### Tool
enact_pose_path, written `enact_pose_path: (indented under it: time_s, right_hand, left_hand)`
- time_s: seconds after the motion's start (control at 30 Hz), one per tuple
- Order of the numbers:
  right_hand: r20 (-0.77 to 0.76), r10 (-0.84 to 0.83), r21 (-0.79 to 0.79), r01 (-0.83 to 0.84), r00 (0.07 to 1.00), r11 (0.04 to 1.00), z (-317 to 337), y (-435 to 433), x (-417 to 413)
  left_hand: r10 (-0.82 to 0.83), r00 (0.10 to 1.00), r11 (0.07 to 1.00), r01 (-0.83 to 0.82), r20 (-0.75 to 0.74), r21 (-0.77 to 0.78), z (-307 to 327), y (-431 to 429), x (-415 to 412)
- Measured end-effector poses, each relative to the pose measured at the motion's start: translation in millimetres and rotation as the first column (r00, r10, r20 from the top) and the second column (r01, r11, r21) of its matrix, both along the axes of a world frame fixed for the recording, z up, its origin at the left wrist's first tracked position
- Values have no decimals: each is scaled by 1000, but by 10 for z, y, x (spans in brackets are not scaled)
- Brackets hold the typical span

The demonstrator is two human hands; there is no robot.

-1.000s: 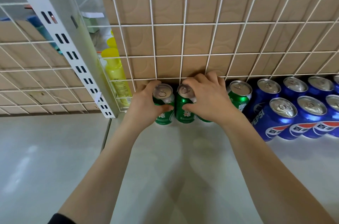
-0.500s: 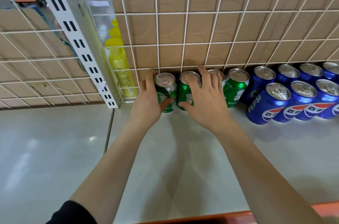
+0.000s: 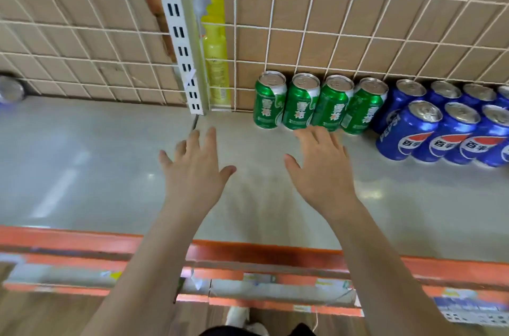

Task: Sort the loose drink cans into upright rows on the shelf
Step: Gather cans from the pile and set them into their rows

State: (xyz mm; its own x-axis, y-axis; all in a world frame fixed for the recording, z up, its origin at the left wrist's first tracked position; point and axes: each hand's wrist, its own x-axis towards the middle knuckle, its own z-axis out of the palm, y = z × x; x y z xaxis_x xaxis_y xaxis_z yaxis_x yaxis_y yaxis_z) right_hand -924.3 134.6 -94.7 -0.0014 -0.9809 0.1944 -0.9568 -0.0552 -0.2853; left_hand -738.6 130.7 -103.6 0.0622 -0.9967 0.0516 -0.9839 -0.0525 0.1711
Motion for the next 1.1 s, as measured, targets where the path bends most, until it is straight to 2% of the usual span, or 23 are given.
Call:
enact_pose_path:
  time_s: [0.23,0.43,0.53,0.7,0.83,1.1]
  right_hand:
    - [47,338,27,-339,940,940,-42,372,766]
    - [54,571,34,-573,819,819,-82,660,1717]
    - [66,649,15,-651,758,759,-76,786,2234]
    - [53,705,-38,-704,707,709,-120,972,3315]
    - [53,743,-19,-743,667,669,-111,1158,4212]
    - [112,777,9,-783,619,623,-83,1114,5344]
  left_hand:
    - [315,942,949,-311,-117,52,6,923,680]
    - [540,814,837,-547,-216,29,20,1624,1415]
    - [613,761,784,-618,-212,51,16,1862,1825]
    - [651,726,751,-659,-224,46,-10,2187,2715]
    - [718,668,689,-721,-194,67,-16,2398,3490]
    - [737,635,668,-737,-231,106,-61,2534,4547]
